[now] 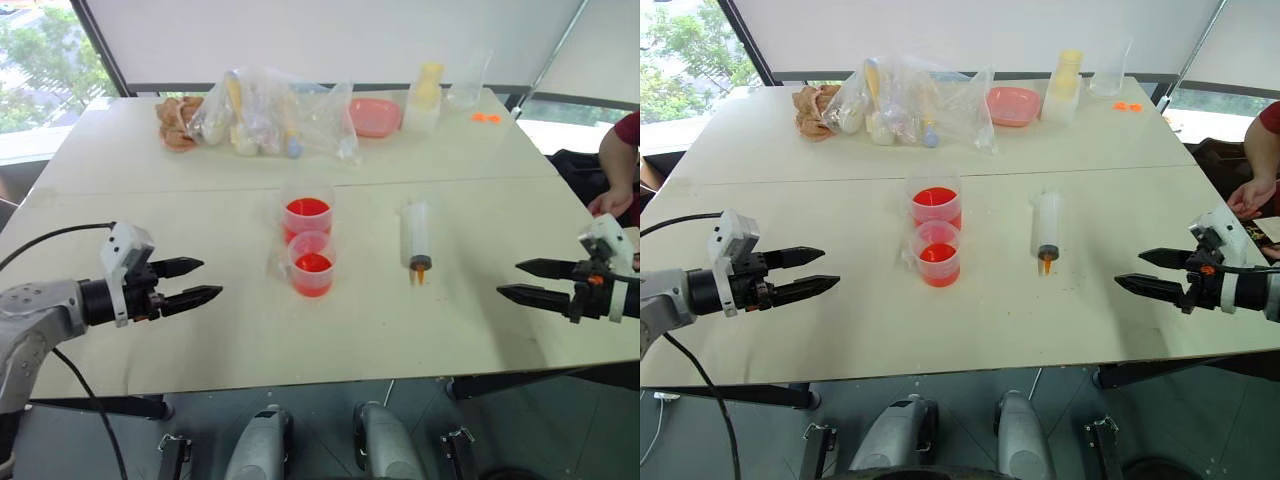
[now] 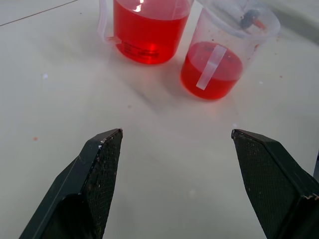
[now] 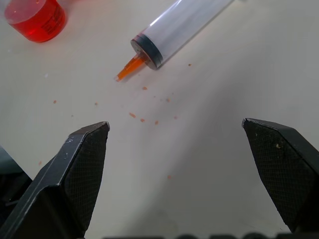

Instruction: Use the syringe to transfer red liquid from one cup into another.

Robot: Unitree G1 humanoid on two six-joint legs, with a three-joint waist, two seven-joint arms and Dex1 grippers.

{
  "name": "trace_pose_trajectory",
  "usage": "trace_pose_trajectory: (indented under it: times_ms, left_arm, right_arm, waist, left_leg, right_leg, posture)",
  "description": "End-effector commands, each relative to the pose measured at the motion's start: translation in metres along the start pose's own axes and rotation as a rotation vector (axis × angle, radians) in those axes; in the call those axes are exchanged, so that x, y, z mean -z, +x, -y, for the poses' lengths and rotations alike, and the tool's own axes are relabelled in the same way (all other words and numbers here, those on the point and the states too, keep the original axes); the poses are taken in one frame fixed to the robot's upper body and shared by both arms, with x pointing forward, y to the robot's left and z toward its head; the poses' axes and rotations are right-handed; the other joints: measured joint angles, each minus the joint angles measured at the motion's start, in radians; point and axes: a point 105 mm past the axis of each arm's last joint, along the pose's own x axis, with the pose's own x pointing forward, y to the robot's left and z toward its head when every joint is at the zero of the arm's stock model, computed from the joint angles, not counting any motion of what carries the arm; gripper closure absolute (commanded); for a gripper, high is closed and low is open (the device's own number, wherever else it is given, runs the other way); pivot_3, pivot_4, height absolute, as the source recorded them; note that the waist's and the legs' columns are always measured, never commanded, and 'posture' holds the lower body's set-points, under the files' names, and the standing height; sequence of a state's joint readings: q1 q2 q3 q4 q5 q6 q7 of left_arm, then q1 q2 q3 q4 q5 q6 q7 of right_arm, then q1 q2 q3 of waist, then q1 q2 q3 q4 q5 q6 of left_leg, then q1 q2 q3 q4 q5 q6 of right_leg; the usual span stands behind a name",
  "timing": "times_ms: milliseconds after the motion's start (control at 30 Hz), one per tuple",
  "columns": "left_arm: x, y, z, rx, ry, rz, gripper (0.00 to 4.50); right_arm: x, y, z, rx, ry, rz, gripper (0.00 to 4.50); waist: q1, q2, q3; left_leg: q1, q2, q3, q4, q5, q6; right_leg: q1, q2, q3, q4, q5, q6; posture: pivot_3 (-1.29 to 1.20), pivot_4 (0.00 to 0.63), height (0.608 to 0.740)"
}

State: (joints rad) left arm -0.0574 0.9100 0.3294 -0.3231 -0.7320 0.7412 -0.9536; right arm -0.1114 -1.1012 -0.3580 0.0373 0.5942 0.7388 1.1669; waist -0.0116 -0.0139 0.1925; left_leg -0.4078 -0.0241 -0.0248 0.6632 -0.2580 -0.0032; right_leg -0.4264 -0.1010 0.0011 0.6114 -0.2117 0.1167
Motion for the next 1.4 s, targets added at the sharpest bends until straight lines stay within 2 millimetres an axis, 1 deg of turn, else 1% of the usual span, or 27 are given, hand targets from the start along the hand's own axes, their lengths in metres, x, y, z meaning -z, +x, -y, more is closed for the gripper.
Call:
trace_pose_trajectory:
  times_ms: [33,200,333,433,533,767,833,900,967,1000,1100,1133,1233,1300,1367,1400]
  left_arm:
    - [-0.011,-0.002,0.001,-0.001,0.028,0.027,0.82]
    - [-0.015,-0.003,-0.001,-0.011,0.032,0.029,0.82]
    - [-0.019,-0.003,-0.001,-0.014,0.016,0.06,0.82]
    - [-0.02,-0.003,-0.002,-0.023,0.017,0.066,0.82]
    - [-0.02,-0.003,-0.002,-0.031,0.017,0.075,0.82]
    - [-0.023,-0.003,-0.005,-0.036,0.032,0.075,0.82]
    - [-0.029,-0.003,-0.007,-0.029,0.062,0.073,0.82]
    - [-0.046,-0.003,-0.008,-0.006,0.104,0.095,0.82]
    - [-0.069,-0.002,-0.006,0.039,0.164,0.13,0.82]
    - [-0.078,-0.002,-0.004,0.066,0.187,0.139,0.82]
    - [-0.096,0.003,0.007,0.188,0.276,0.111,0.82]
    - [-0.101,0.005,0.009,0.218,0.302,0.103,0.82]
    - [-0.11,0.013,0.014,0.297,0.363,0.09,0.82]
    - [-0.114,0.018,0.016,0.331,0.389,0.093,0.82]
    - [-0.117,0.022,0.02,0.36,0.414,0.11,0.82]
    - [-0.119,0.024,0.023,0.375,0.421,0.129,0.82]
  right_arm:
    - [-0.008,0.002,-0.005,-0.013,-0.031,0.031,0.04]
    - [-0.008,0.007,-0.005,0.004,-0.02,0.042,0.04]
    - [-0.011,0.01,-0.003,0.017,0.001,0.06,0.04]
    - [-0.013,0.013,0.001,0.044,0.007,0.068,0.04]
    - [-0.009,0.015,0.008,0.093,0.067,0.017,0.04]
    - [-0.023,0.014,0.012,0.122,0.088,0.059,0.04]
    - [-0.035,0.015,0.009,0.101,0.153,0.052,0.04]
    - [-0.056,0.018,0.005,0.079,0.152,0.063,0.04]
    - [-0.074,0.024,0.008,0.092,0.179,0.06,0.04]
    - [-0.082,0.026,0.01,0.102,0.219,0.054,0.04]
    - [-0.107,0.035,0.018,0.119,0.318,0.045,0.04]
    - [-0.113,0.038,0.021,0.125,0.335,0.036,0.04]
    - [-0.115,0.054,0.028,0.161,0.393,-0.052,0.04]
    - [-0.115,0.063,0.03,0.168,0.419,-0.096,0.04]
    - [-0.118,0.075,0.03,0.182,0.441,-0.136,0.04]
    - [-0.117,0.083,0.031,0.198,0.44,-0.168,0.04]
  waist:
    - [0.001,0.0,0.0]
    - [0.003,0.0,0.0]
    - [0.001,0.0,0.0]
    - [0.0,0.0,0.0]
    - [0.001,0.0,0.0]
    - [0.002,0.0,0.0]
    - [0.001,0.0,0.0]
    - [-0.001,0.0,0.0]
    - [-0.003,0.0,0.0]
    - [-0.003,0.0,0.0]
    - [-0.004,0.0,0.0]
    - [-0.004,0.0,0.0]
    - [-0.003,0.0,0.0]
    - [-0.004,0.0,0.0]
    - [-0.006,0.0,0.0]
    - [-0.006,0.0,0.0]
  left_leg:
    - [0.0,0.0,0.0,0.0,0.0,0.0]
    - [0.0,0.0,0.0,0.0,0.0,0.0]
    - [0.0,0.0,0.0,0.0,0.0,0.0]
    - [0.0,0.0,0.0,0.0,0.0,0.0]
    - [0.0,0.0,0.0,0.0,0.0,0.0]
    - [0.0,0.0,0.0,0.0,0.0,0.0]
    - [0.0,0.0,0.0,0.0,0.0,0.0]
    - [0.0,0.0,0.0,0.0,0.0,0.0]
    - [0.0,0.0,0.0,0.0,0.0,0.0]
    - [0.0,0.0,0.0,0.001,0.0,0.0]
    - [-0.001,0.0,0.001,0.0,0.0,0.0]
    - [-0.001,0.0,0.001,-0.001,0.0,0.0]
    - [-0.002,-0.001,0.005,-0.001,0.0,0.0]
    - [-0.003,-0.002,0.005,-0.002,0.0,0.0]
    - [-0.003,-0.002,0.005,-0.002,0.0,0.0]
    - [-0.003,-0.002,0.006,-0.002,0.0,0.0]
  right_leg:
    - [0.0,0.0,0.0,0.0,0.0,0.0]
    - [0.0,0.0,0.0,0.0,0.0,0.0]
    - [0.0,0.0,0.0,0.0,0.0,0.0]
    - [0.0,0.0,0.0,0.0,0.0,0.0]
    - [0.0,0.0,0.0,0.0,0.0,0.0]
    - [0.0,0.0,0.0,0.0,0.0,0.0]
    - [0.0,0.0,0.0,0.0,0.0,0.0]
    - [0.0,0.0,0.0,0.0,0.001,-0.001]
    - [-0.001,0.001,0.0,0.0,0.001,-0.002]
    - [-0.001,0.001,0.0,0.0,0.001,-0.002]
    - [-0.002,0.001,0.0,-0.001,0.001,-0.002]
    - [-0.002,0.001,0.0,-0.001,0.001,-0.002]
    - [-0.002,0.002,0.0,-0.002,0.001,-0.002]
    - [-0.003,0.002,0.0,-0.002,0.002,-0.002]
    - [-0.003,0.002,0.0,-0.001,0.002,-0.001]
    - [-0.003,0.002,0.0,-0.001,0.003,0.002]
  posture:
    - [0.0,0.15,0.74]
    - [0.0,0.15,0.74]
    - [0.0,0.15,0.74]
    - [0.0,0.15,0.74]
    - [0.0,0.15,0.74]
    - [0.0,0.15,0.74]
    - [0.0,0.15,0.74]
    - [0.0,0.15,0.74]
    - [0.0,0.15,0.74]
    - [0.0,0.15,0.74]
    - [0.0,0.15,0.74]
    - [0.0,0.15,0.74]
    - [0.0,0.15,0.74]
    - [0.0,0.15,0.74]
    - [0.0,0.15,0.74]
    - [0.0,0.15,0.74]
